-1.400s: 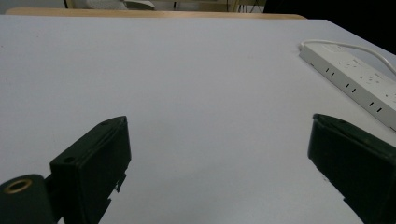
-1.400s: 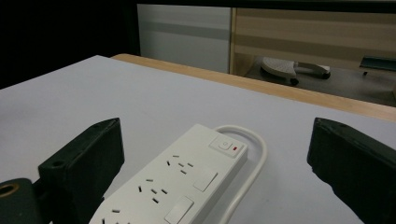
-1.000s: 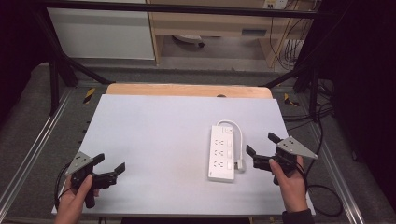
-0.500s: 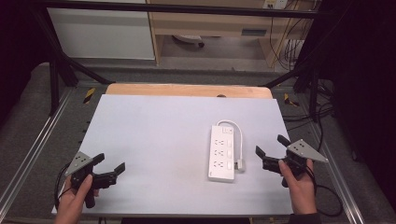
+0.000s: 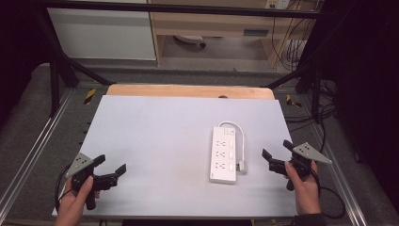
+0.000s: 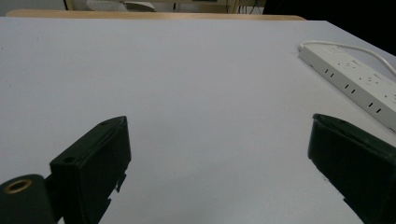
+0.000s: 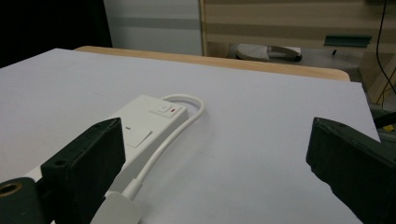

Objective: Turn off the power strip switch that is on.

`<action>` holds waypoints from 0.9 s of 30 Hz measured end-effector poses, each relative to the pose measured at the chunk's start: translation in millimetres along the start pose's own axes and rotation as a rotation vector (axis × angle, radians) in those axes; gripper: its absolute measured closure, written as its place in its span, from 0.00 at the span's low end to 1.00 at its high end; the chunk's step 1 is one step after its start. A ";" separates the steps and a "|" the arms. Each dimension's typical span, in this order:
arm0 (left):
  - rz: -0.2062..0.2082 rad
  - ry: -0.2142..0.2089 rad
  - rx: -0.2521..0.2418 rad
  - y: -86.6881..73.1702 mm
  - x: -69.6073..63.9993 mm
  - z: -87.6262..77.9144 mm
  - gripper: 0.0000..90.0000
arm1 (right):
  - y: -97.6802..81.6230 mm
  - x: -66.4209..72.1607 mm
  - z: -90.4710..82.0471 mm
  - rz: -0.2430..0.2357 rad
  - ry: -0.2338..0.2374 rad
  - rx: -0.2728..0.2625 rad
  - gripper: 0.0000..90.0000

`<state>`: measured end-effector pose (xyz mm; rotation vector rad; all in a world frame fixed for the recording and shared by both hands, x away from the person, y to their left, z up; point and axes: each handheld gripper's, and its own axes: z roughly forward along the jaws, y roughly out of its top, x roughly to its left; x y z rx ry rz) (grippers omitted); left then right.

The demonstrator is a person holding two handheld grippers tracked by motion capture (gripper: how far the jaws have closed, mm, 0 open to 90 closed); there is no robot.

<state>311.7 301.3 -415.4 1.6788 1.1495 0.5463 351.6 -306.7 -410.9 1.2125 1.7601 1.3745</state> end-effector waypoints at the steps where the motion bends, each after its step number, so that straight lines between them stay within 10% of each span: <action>1: 0.001 0.000 0.000 0.0 -0.1 0.0 0.07 | -1.4 -0.6 1.0 0.005 -0.001 0.005 0.06; 27: 0.006 -0.004 0.009 -0.3 -1.1 1.3 0.07 | -26.3 -8.3 31.1 0.000 -0.042 0.206 0.05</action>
